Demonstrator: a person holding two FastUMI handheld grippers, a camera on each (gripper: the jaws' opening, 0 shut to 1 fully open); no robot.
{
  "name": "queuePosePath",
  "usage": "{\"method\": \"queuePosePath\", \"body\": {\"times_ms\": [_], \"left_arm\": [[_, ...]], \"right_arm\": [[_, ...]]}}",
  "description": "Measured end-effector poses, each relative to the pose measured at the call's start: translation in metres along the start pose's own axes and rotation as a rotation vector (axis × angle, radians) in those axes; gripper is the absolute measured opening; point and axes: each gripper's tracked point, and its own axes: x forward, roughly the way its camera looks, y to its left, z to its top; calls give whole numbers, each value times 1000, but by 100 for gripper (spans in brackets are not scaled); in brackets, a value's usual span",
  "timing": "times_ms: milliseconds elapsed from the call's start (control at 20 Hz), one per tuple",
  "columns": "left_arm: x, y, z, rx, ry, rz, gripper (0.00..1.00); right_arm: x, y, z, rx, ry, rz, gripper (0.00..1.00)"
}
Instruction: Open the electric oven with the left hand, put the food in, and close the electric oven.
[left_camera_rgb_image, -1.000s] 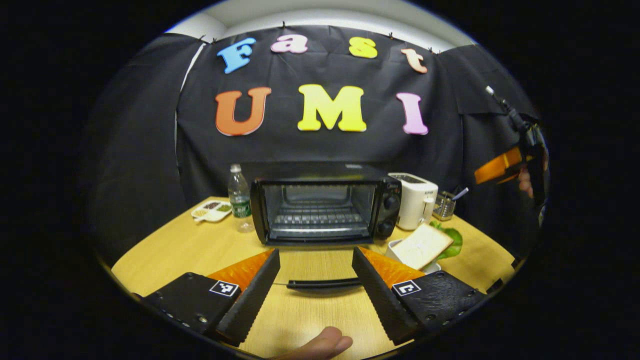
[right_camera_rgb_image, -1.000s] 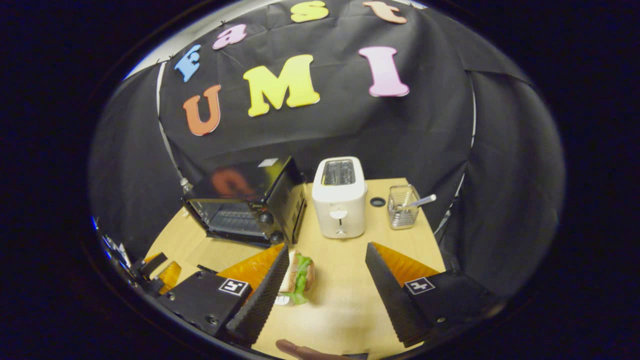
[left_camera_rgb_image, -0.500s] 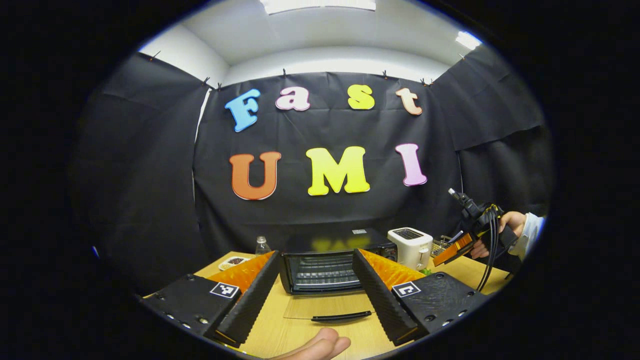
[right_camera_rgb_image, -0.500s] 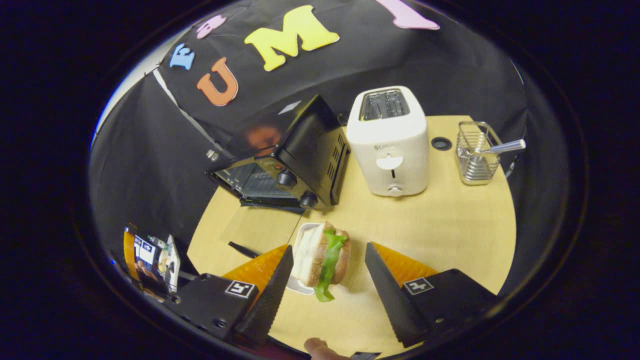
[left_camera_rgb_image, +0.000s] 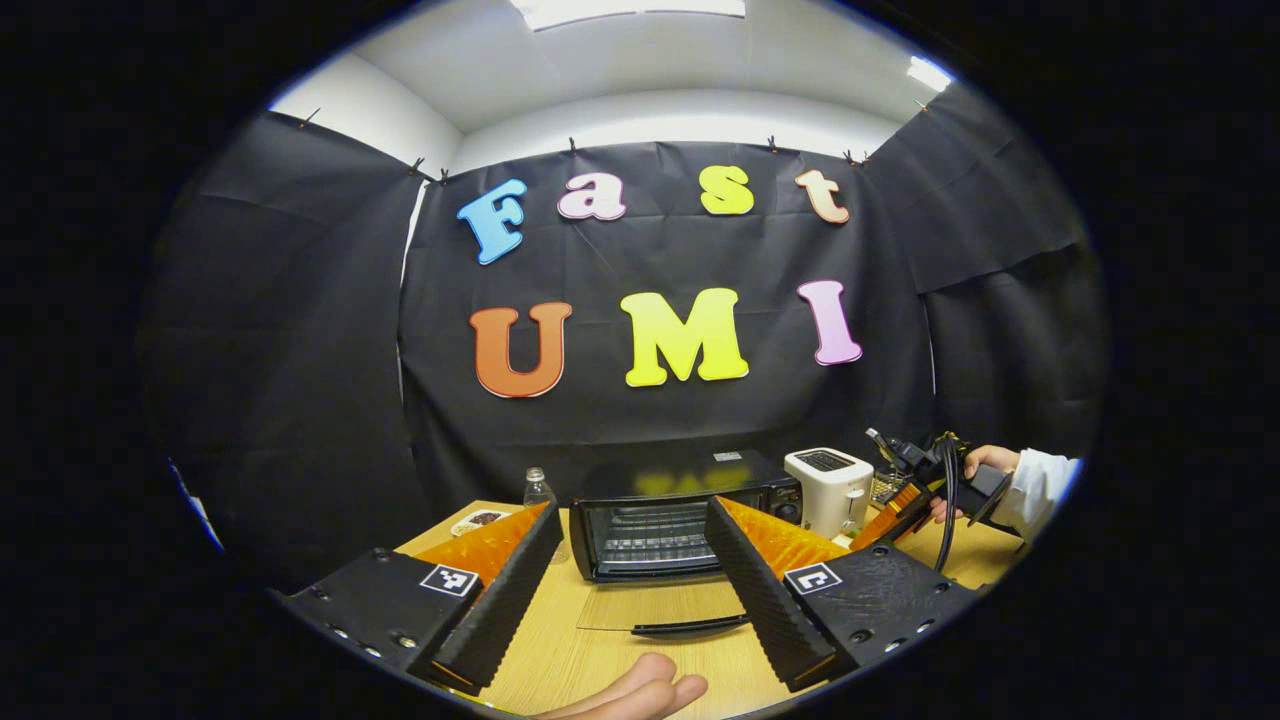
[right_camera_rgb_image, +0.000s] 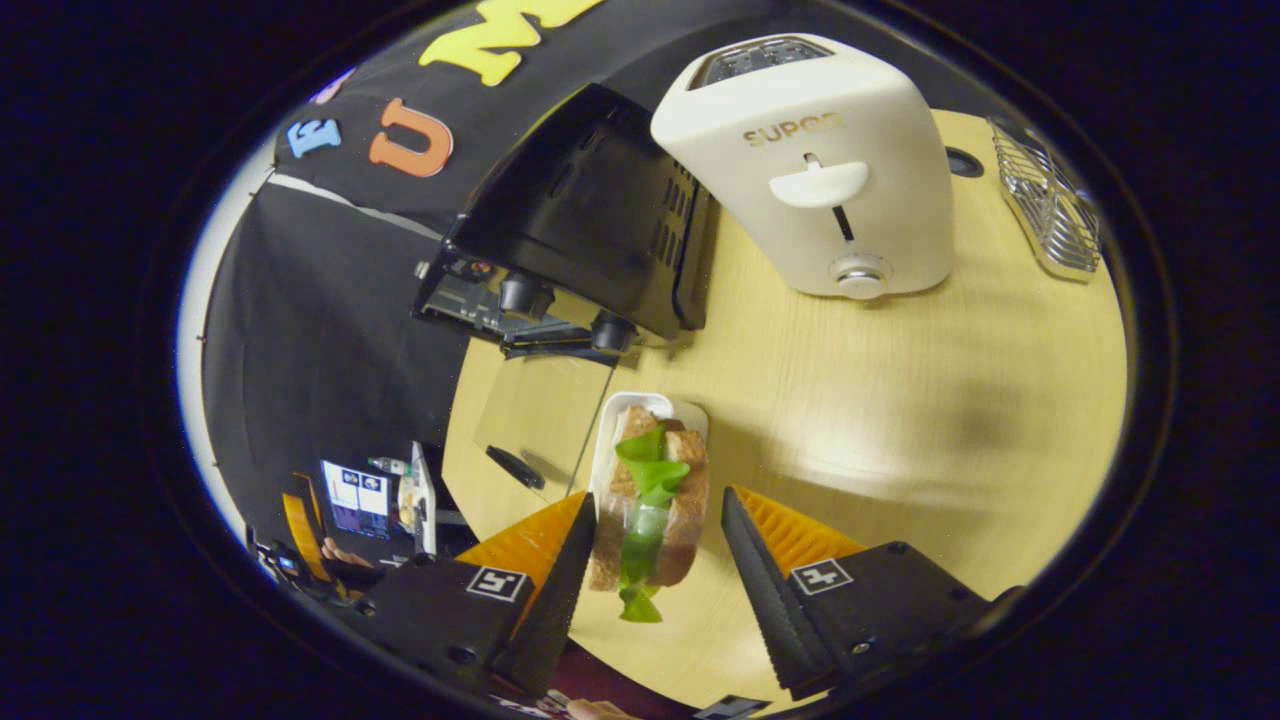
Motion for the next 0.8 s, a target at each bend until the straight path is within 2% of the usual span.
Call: {"method": "queuePosePath", "body": {"times_ms": [50,100,150,200,250,300,350,400,600,800], "left_arm": [[-3,3,0,-1,-1,4,95],[-7,6,1,-3,-3,10,95],[-10,7,1,-6,-5,11,95],[-13,8,2,-10,-6,8,95],[-16,10,1,-14,-6,7,95],[-19,11,0,-19,-5,7,95],[-22,12,-1,-23,-5,1,95],[-25,13,-2,-27,-4,-1,95],[-35,25,-7,-38,-6,14,95],[-40,31,-19,-80,4,8,95]], "right_arm": [[3,4,-10,-2,37,29,79],[2,6,-13,13,42,35,64],[3,10,-15,18,30,42,58],[1,10,-17,19,20,32,45],[1,12,-17,6,10,24,45],[-1,14,-17,8,-2,14,34],[-2,18,-17,12,-16,14,34],[-4,22,-18,6,-32,18,43],[-15,37,-26,-22,-107,26,43],[-15,76,-39,33,-175,123,43]]}}
